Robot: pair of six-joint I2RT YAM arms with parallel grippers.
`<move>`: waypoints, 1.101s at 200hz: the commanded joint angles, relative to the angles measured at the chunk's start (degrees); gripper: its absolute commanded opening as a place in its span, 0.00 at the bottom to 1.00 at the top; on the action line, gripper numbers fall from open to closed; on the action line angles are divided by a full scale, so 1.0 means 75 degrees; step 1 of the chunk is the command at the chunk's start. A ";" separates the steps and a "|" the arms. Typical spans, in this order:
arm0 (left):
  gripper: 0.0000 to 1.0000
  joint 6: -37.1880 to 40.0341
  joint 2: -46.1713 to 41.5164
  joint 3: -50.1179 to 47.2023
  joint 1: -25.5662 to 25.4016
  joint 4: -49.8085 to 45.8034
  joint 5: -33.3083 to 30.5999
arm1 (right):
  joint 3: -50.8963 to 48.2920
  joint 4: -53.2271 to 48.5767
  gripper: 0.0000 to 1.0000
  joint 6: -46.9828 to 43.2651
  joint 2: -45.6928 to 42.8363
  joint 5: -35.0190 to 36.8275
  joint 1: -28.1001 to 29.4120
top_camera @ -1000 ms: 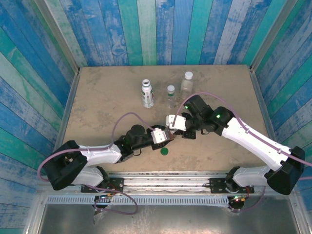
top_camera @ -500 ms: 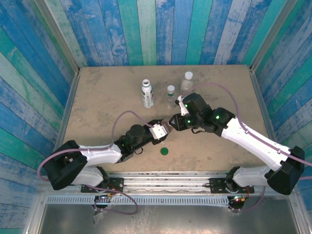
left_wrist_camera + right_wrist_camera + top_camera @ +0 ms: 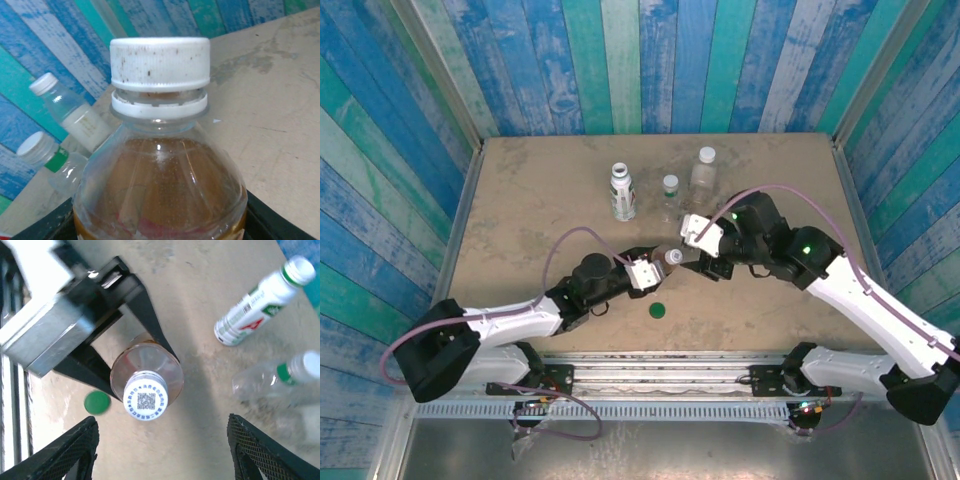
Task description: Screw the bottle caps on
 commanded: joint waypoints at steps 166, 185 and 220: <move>0.50 0.0325 -0.0477 0.0208 0.0007 -0.0346 0.0334 | 0.0993 -0.1148 0.25 -0.1887 0.1655 0.0469 0.0636; 0.48 0.0258 -0.0367 0.0160 0.0009 0.0137 -0.0124 | 0.0833 -0.0396 0.07 -0.0130 0.1528 0.0793 0.0641; 0.46 0.0352 0.0094 0.0246 0.0015 0.1113 -0.1029 | -0.0066 0.1223 0.01 0.6905 0.0999 0.2734 0.0573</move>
